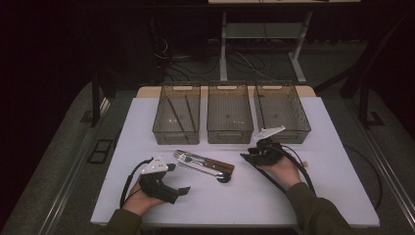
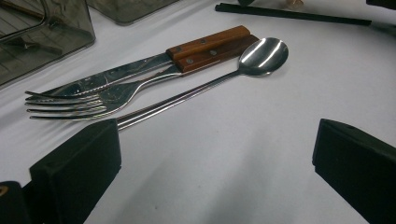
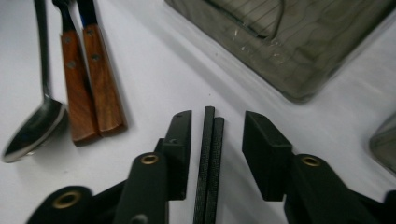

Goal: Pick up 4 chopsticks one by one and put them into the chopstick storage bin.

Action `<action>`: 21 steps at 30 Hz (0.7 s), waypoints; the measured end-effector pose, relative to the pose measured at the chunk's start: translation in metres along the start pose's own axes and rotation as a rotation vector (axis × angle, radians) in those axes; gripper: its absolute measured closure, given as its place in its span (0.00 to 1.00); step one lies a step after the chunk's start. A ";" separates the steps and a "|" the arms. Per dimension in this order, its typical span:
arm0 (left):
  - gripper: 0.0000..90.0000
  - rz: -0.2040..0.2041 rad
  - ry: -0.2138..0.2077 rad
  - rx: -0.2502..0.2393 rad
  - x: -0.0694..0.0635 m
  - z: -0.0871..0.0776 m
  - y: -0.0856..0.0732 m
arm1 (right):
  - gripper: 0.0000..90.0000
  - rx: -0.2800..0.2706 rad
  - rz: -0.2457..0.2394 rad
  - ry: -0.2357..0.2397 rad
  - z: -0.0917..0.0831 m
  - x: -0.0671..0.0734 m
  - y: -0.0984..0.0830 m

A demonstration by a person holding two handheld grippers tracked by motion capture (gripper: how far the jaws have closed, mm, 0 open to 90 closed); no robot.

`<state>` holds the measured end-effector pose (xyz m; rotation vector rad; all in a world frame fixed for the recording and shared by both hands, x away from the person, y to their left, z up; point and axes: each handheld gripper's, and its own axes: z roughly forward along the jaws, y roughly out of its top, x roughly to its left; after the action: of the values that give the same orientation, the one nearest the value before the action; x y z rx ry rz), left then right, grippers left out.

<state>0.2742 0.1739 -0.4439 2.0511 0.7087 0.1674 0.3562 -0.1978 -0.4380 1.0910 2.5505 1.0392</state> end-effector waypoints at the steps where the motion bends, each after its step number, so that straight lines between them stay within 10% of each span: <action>1: 0.00 0.000 -0.001 0.000 0.000 0.000 0.000 | 0.67 -0.008 0.011 0.009 -0.003 -0.001 0.000; 21: 0.00 0.001 -0.001 -0.002 -0.001 -0.001 0.000 | 0.79 -0.044 0.000 0.070 -0.062 0.015 -0.031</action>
<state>0.2730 0.1743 -0.4429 2.0495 0.7065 0.1681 0.3022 -0.2352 -0.4118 1.0615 2.5682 1.1481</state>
